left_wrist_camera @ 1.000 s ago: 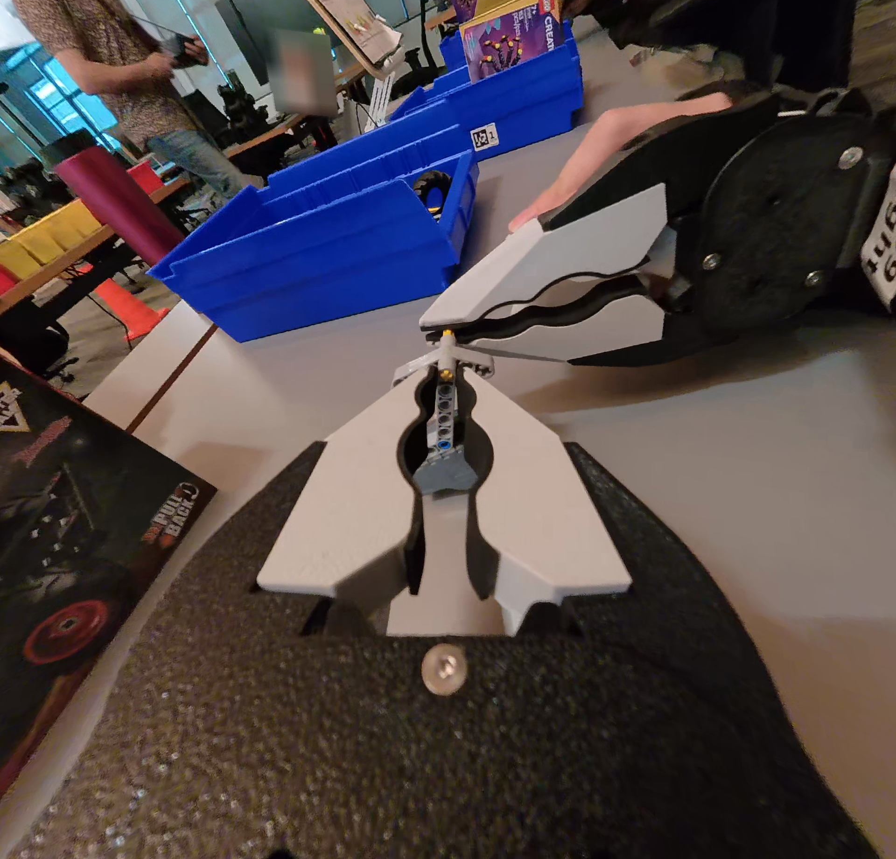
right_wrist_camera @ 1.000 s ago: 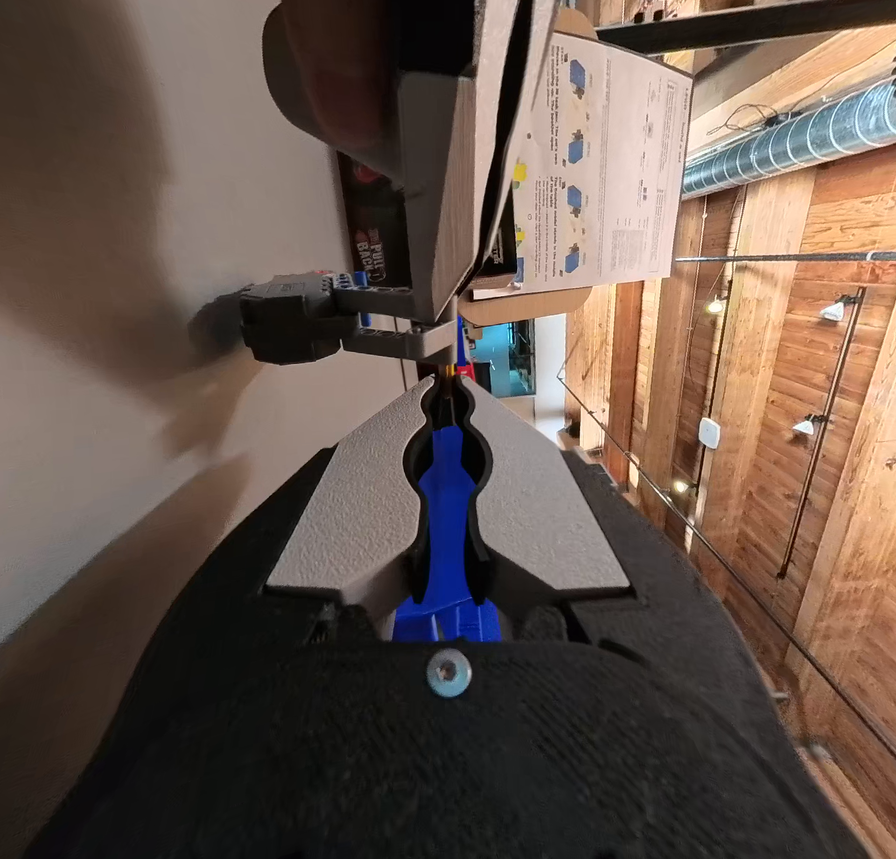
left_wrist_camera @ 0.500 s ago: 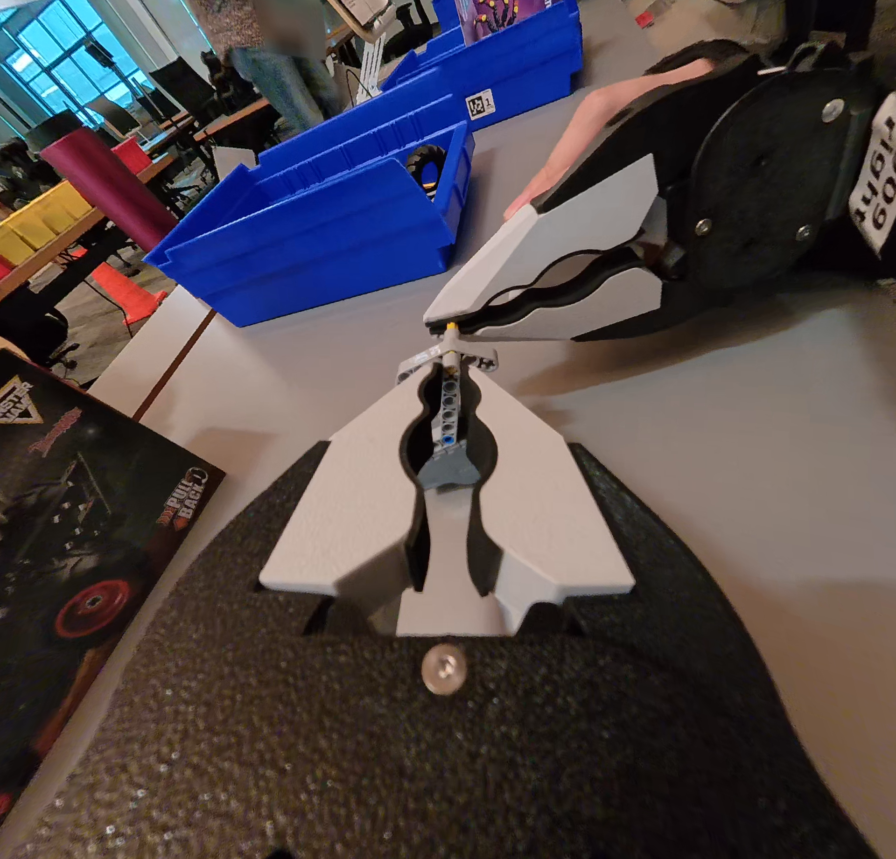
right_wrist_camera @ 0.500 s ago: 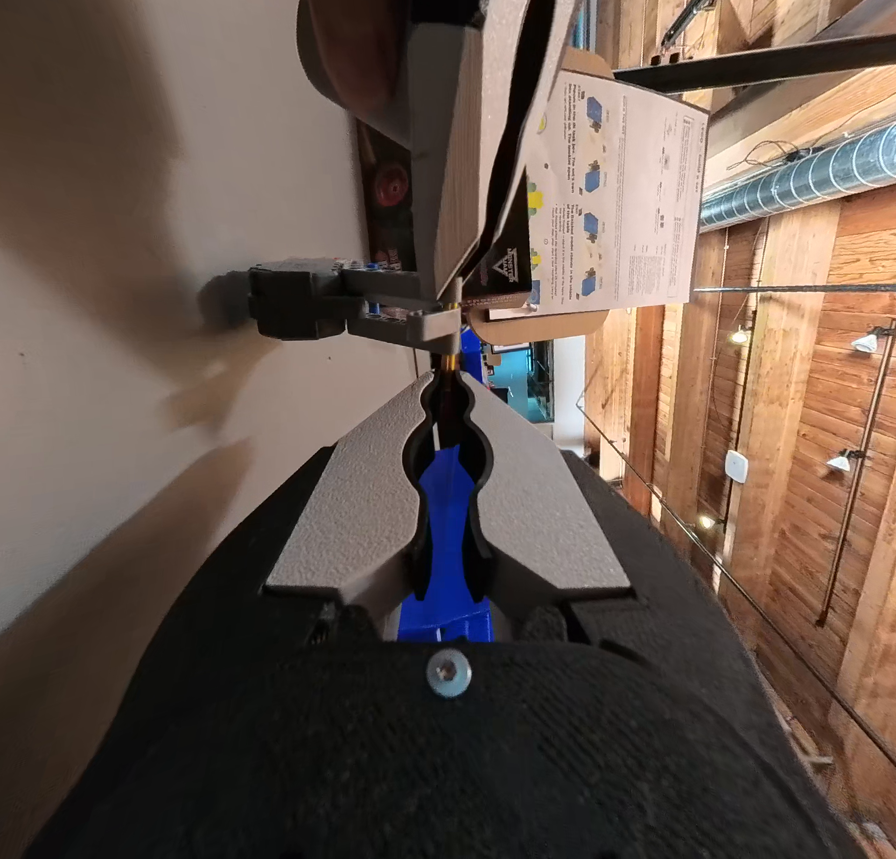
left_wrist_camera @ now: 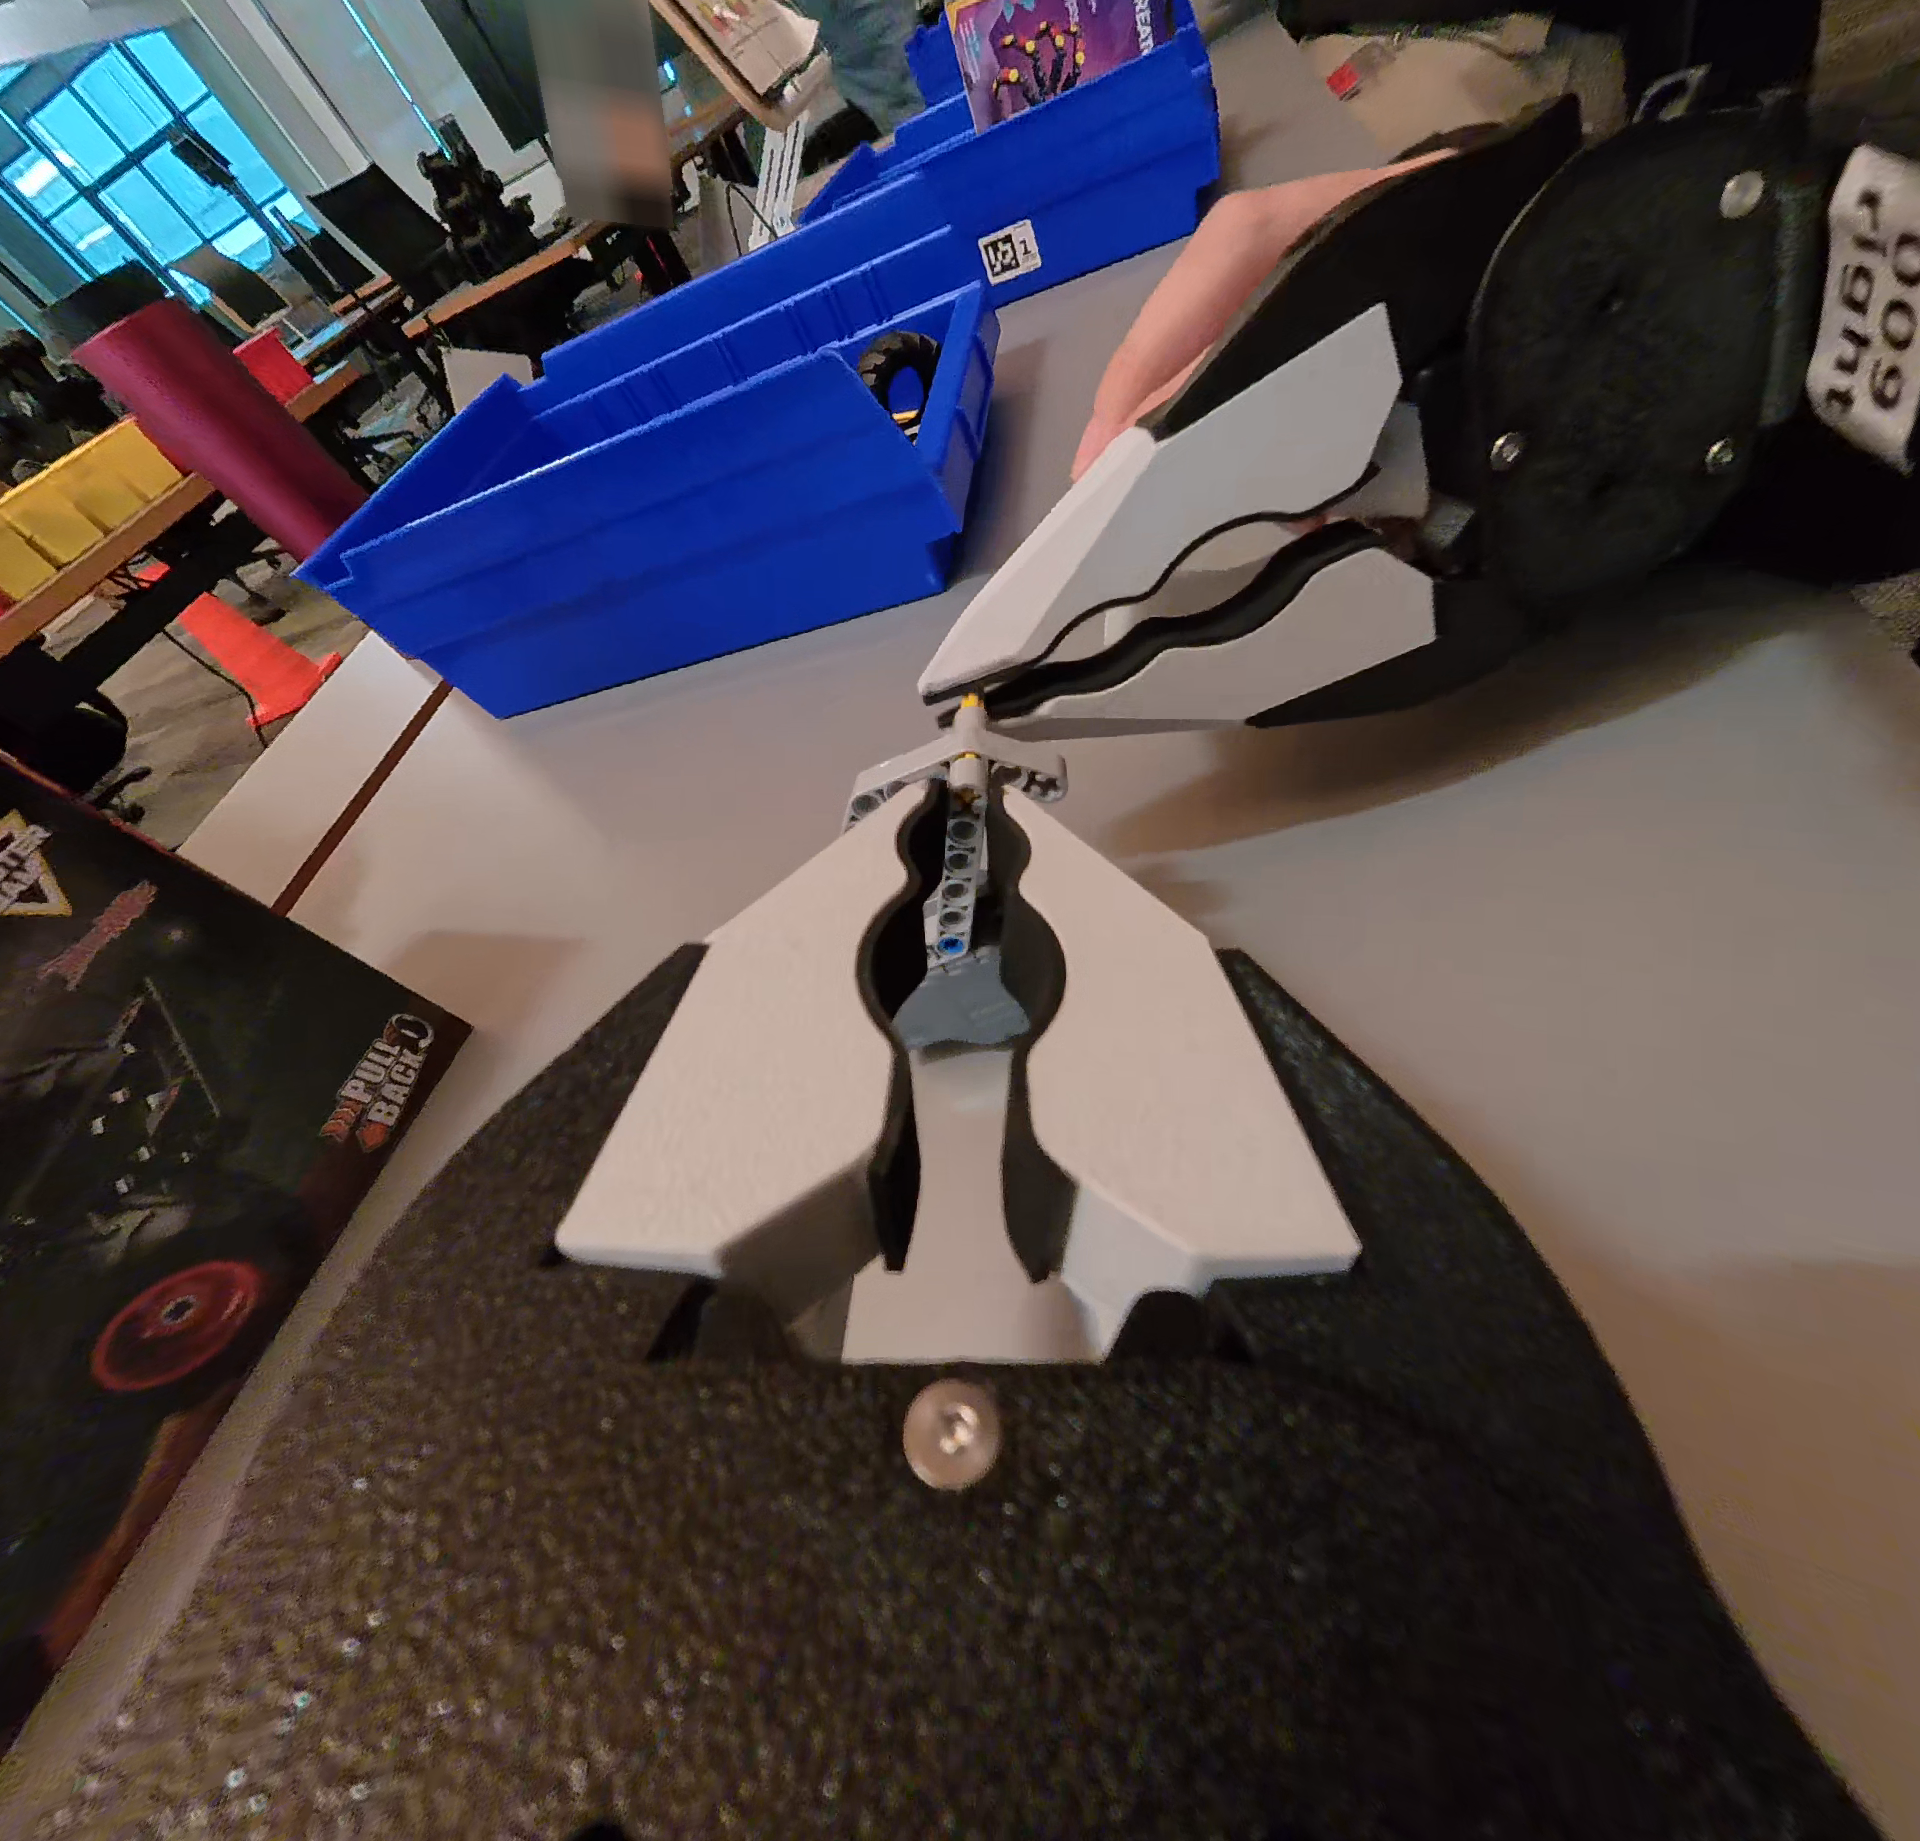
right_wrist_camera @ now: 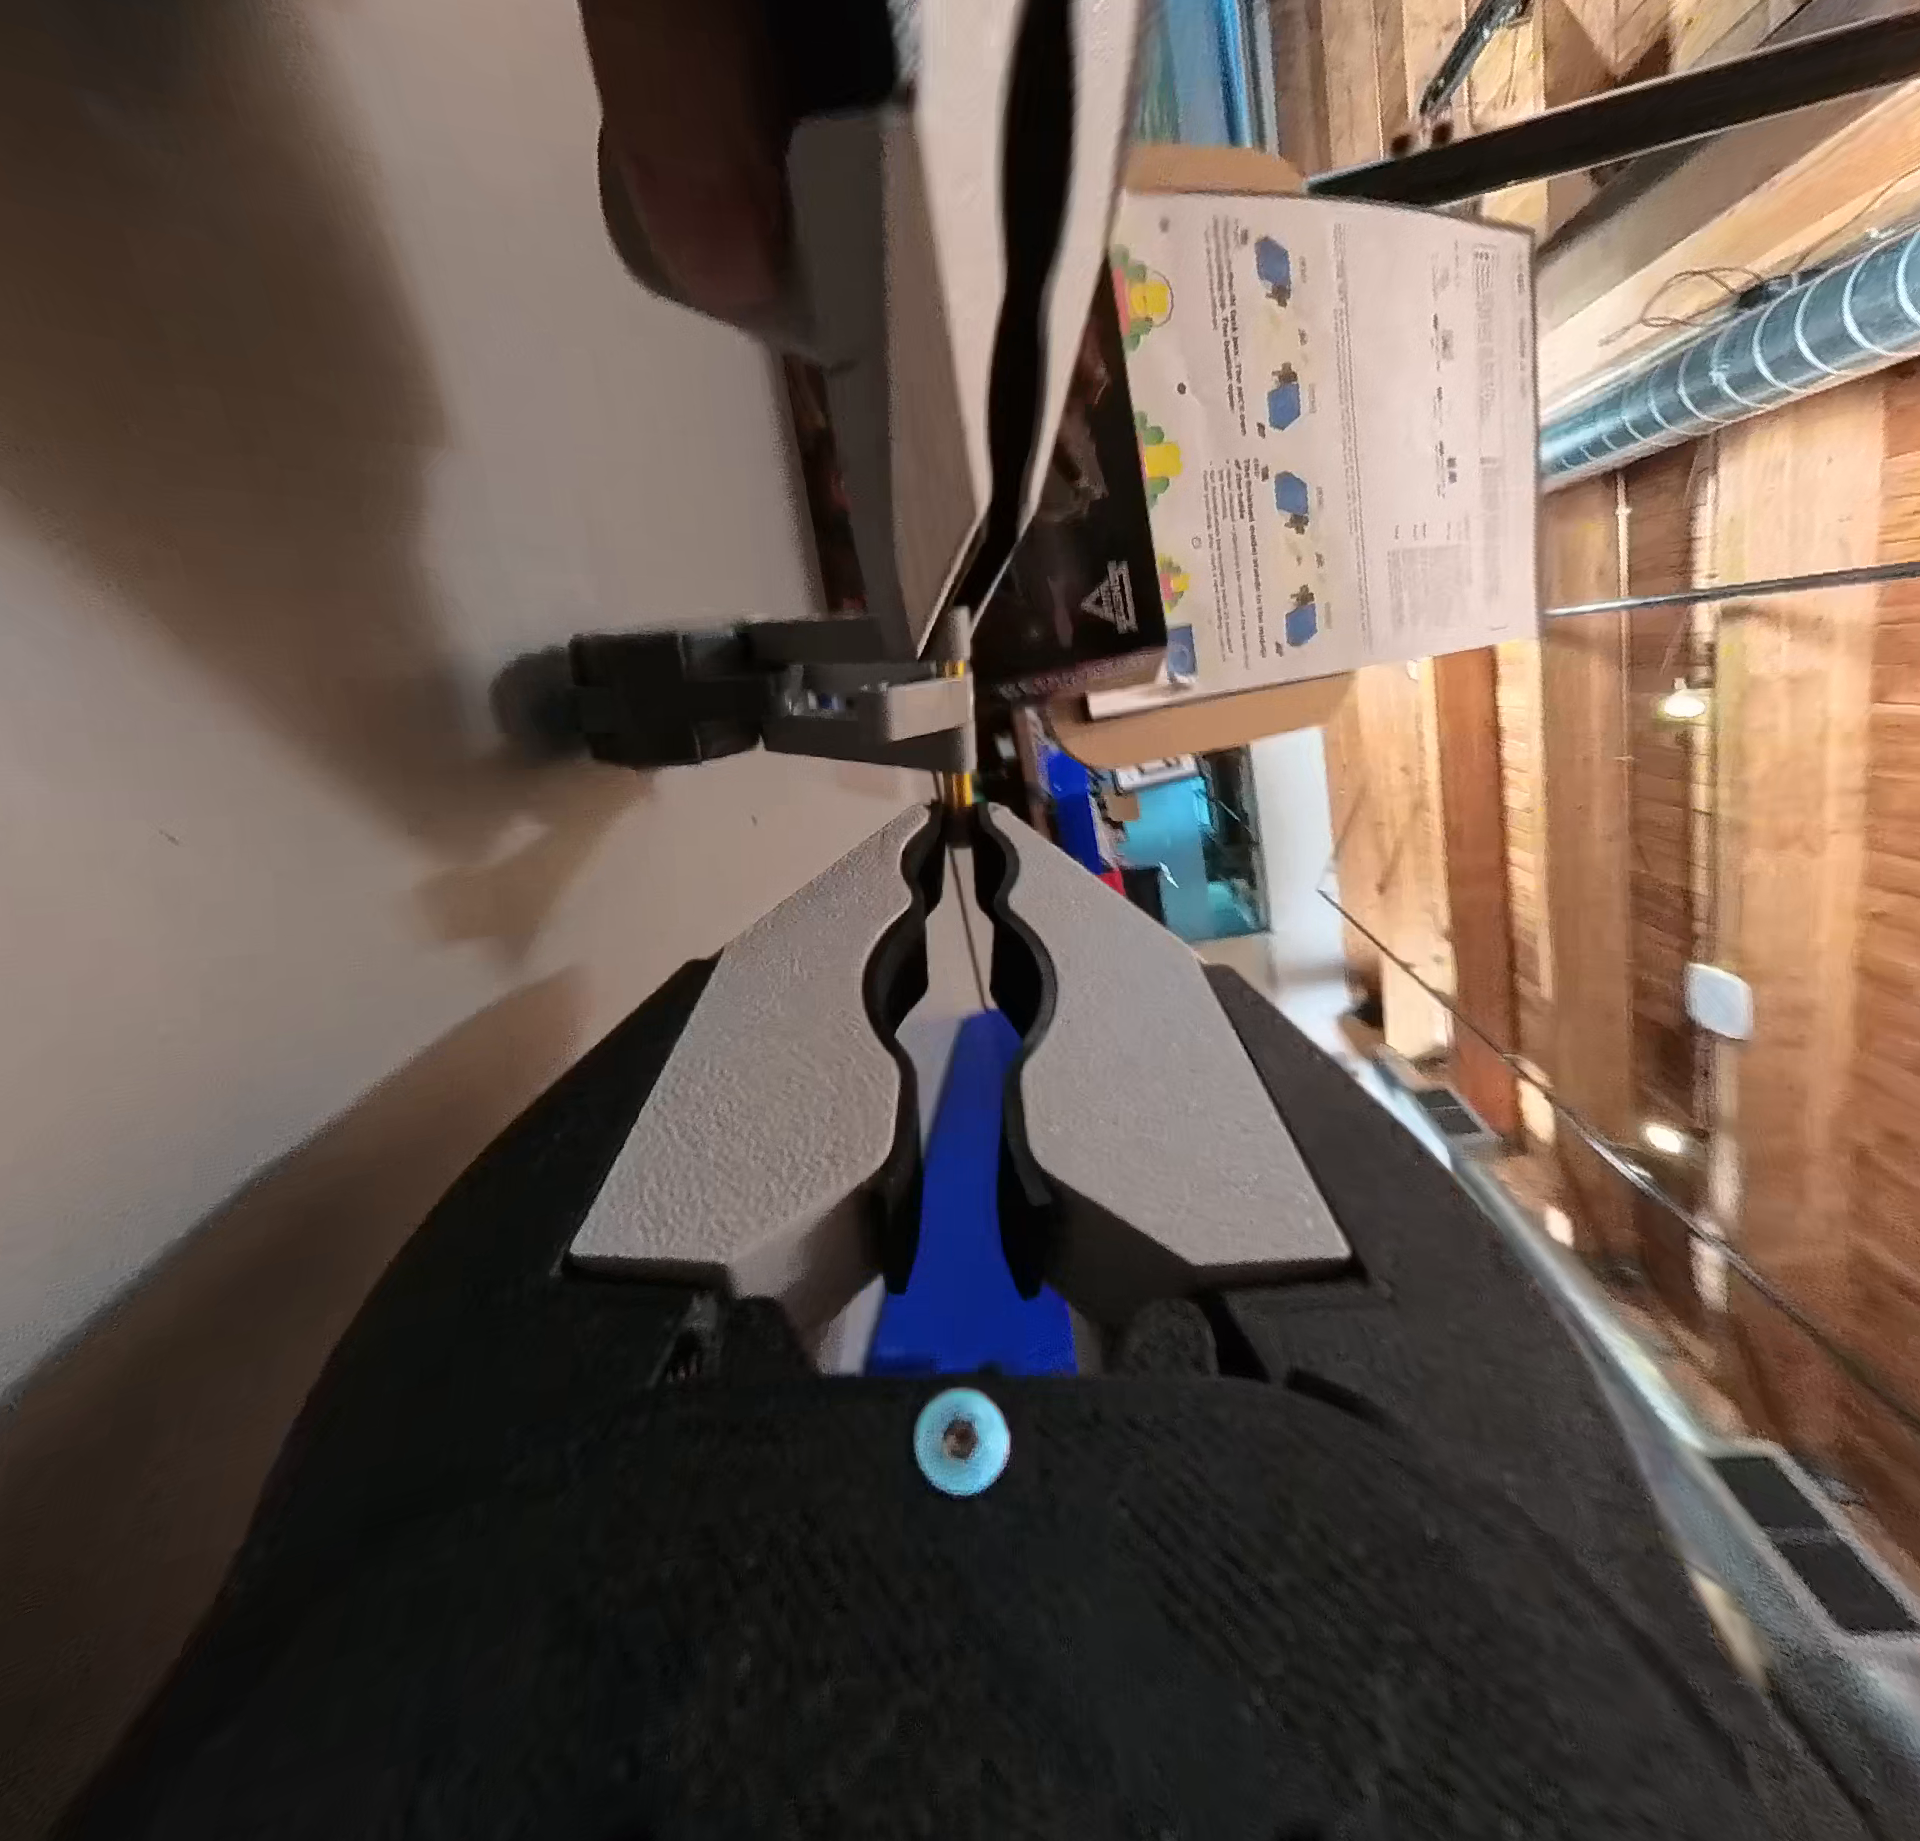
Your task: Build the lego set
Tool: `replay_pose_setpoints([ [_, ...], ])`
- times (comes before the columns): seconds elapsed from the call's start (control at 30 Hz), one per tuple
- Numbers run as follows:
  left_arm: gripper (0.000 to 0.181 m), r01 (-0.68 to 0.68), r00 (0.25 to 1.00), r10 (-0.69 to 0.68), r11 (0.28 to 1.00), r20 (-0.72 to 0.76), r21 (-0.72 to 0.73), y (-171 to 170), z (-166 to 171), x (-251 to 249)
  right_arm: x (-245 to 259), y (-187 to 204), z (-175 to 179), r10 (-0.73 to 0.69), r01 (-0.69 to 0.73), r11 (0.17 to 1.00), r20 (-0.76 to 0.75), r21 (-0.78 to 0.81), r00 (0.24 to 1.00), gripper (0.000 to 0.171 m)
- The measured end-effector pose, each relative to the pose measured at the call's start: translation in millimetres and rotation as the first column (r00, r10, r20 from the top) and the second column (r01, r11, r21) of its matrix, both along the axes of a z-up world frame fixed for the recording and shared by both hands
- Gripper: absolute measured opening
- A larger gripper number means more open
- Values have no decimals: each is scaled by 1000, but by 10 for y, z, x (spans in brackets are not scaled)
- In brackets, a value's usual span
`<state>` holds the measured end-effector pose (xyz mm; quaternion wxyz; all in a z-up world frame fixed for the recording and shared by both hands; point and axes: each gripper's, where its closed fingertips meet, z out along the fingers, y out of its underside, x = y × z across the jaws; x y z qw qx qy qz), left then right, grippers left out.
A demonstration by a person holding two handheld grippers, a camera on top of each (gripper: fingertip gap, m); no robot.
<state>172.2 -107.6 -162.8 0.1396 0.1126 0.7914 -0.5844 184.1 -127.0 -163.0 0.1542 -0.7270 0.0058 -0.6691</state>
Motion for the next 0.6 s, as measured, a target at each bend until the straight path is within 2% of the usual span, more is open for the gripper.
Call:
replay_pose_setpoints([
  [0.07, 5, 16, 1000, -16, 1000, -11, -5, 18, 1, -4, -44, 88, 16, 66, -65, 996, -21, 54, 998, 3],
  [0.2, 5, 30, 999, -30, 1000, -26, 3, 25, -25, -15, -24, 80, -60, 34, -35, 999, -37, -38, 999, 3],
  [0.27, 5, 26, 999, -25, 1000, -31, 11, 32, -23, -7, -32, 75, -35, 27, -28, 999, -40, -24, 999, 3],
  [0.43, 5, -19, 999, 17, 998, 37, 67, 24, -65, 31, 5, 32, -70, -8, 5, 994, -26, -106, 1000, 3],
  [0.6, 5, -41, 999, 37, 996, 39, 81, 25, -54, 24, 10, 1, -61, -8, 6, 996, -25, -88, 1000, 4],
])
